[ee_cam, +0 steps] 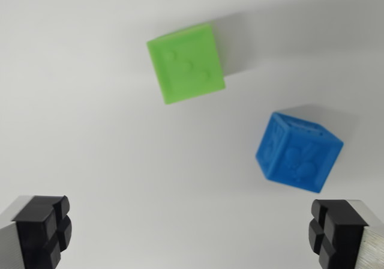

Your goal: Stack cube

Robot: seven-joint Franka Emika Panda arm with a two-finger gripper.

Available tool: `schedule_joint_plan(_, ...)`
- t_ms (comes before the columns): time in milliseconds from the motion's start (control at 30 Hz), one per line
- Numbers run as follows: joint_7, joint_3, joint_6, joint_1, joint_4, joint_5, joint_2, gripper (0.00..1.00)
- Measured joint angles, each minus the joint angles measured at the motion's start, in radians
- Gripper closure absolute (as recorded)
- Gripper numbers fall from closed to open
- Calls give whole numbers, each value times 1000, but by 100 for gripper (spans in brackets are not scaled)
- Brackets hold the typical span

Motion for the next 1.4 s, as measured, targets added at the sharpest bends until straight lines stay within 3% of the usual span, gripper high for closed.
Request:
schedule_joint_plan(433, 4, -30, 106, -33, -75, 17, 25, 0)
schedule_joint_plan(767, 3, -53, 195, -65, -124, 39, 63, 0)
schedule_joint_plan(1100, -9, -67, 283, -106, -159, 70, 111, 0)
schedule_joint_plan(1400, -27, -69, 353, -142, -173, 97, 164, 0)
